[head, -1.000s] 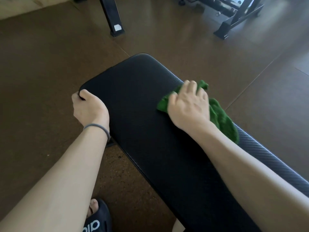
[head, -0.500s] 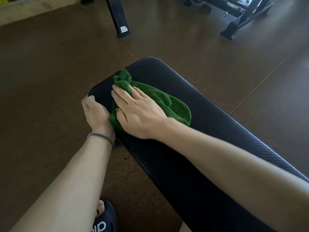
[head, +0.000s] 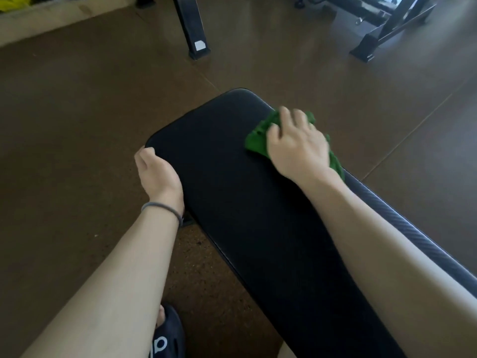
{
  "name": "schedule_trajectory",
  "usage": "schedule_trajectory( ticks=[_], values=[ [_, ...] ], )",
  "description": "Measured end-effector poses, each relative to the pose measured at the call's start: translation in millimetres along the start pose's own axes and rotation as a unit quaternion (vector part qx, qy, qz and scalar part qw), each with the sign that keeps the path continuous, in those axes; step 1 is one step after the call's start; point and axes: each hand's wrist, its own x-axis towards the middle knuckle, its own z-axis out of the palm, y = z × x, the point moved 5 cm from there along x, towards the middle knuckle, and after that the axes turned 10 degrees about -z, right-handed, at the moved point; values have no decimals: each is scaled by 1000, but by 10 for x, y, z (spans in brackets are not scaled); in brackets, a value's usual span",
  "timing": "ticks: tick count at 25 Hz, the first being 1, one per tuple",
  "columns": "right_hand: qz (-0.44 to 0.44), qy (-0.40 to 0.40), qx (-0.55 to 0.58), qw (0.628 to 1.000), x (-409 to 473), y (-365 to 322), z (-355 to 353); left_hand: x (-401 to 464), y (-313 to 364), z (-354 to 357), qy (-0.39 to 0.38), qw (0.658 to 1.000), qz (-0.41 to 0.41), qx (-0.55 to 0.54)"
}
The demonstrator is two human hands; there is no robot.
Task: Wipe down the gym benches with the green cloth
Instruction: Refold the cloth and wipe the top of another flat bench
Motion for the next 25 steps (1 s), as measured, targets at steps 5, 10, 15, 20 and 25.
schedule_trajectory(
  ticks=[5, 10, 15, 20, 25],
  values=[
    [68, 4, -53, 996, -773, 265, -80, -57, 15, -23, -35, 999, -4, 30],
    [56, -42, -26, 997, 106, -543, 169, 81, 44, -210, -142, 985, -29, 89],
    [-125, -84, -62, 987, 466, -1901, 600, 137, 37, -381, -184, 980, -74, 19],
    [-331, -65, -140, 931, -97, -2104, 622, 102, 67, -462, -202, 968, -123, -88],
    [-414, -95, -171, 889, -1119, -1650, 569, 115, 1, -593, -171, 973, -119, -95]
  ],
)
